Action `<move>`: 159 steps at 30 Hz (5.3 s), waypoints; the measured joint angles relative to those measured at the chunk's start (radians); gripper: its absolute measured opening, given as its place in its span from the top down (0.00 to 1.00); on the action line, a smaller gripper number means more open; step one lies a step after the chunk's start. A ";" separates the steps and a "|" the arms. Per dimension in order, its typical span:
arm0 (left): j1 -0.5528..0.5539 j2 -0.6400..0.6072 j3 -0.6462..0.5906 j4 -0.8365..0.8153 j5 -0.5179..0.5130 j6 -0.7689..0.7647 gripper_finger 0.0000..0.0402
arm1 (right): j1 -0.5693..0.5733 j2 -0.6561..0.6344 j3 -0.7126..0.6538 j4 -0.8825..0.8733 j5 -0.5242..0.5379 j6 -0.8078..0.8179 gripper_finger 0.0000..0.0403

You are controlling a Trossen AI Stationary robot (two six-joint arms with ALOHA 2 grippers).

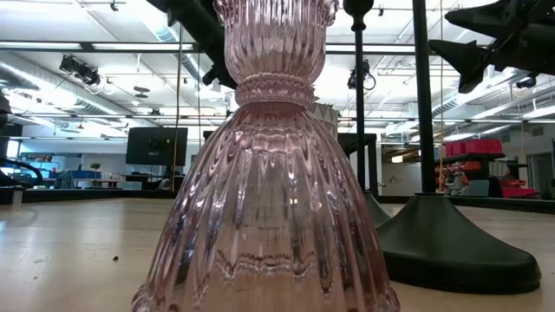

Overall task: Pick & Place candle stick holders
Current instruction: Put the green glass candle holder on the shelf aligned with the other pink glass candle holder, then put the top black candle holder on the shelf aligned with the other black candle holder

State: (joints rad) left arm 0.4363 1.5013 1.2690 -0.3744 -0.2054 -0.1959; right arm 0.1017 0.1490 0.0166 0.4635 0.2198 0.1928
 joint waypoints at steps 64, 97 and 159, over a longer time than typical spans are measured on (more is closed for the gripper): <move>0.021 0.092 0.000 0.009 0.042 0.005 0.59 | 0.000 0.119 0.000 0.178 -0.150 0.142 0.41; 0.020 0.033 0.000 0.085 0.144 0.009 0.49 | 0.428 0.879 0.475 -0.168 0.094 0.106 0.41; -0.285 -0.143 0.000 -0.089 0.158 0.001 0.49 | 0.510 1.549 0.687 0.212 0.340 0.052 0.79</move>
State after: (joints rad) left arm 0.1516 1.3585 1.2694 -0.4633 -0.0475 -0.1947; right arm 0.6113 1.6978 0.7040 0.6754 0.5594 0.2451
